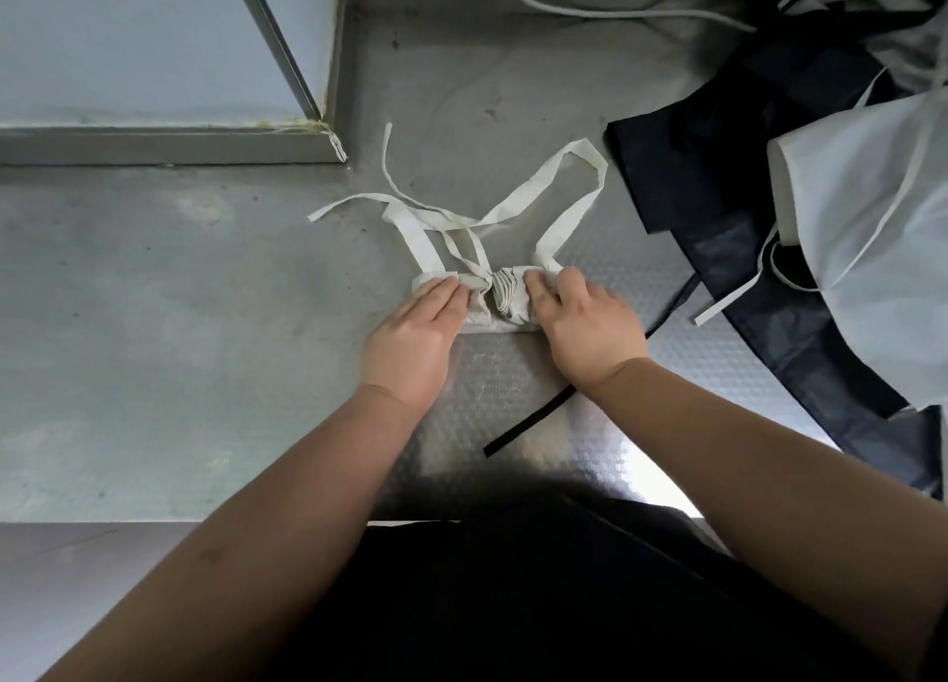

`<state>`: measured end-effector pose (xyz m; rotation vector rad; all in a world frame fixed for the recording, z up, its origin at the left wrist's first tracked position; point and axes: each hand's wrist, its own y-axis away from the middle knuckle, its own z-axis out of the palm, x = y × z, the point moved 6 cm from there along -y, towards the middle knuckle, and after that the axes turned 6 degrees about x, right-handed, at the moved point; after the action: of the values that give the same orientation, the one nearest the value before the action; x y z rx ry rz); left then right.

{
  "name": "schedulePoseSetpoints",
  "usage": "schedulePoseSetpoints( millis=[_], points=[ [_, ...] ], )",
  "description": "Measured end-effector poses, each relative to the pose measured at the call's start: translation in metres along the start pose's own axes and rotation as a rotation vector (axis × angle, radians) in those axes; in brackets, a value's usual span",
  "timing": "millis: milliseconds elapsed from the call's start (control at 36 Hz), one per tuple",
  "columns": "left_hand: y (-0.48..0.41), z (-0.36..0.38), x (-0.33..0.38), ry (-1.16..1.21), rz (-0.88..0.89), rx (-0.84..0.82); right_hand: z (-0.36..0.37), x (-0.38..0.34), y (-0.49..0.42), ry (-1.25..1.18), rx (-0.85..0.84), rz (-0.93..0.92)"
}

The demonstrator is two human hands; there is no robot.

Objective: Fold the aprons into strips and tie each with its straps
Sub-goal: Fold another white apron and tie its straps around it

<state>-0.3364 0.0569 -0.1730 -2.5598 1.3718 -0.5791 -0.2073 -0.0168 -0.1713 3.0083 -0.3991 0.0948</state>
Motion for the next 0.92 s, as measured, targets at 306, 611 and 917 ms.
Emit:
schedulePoseSetpoints(
  millis=[306, 611, 917],
  points=[
    [-0.021, -0.007, 0.016, -0.101, -0.074, -0.19, -0.024, -0.009, -0.028, -0.408, -0.22, 0.045],
    [-0.017, 0.0, -0.005, 0.347, -0.406, -0.196, -0.001, -0.011, -0.034, -0.733, -0.233, 0.165],
    [-0.026, 0.006, -0.01, 0.397, -0.469, -0.266, -0.003, -0.014, -0.046, -0.868, -0.35, 0.292]
  ],
)
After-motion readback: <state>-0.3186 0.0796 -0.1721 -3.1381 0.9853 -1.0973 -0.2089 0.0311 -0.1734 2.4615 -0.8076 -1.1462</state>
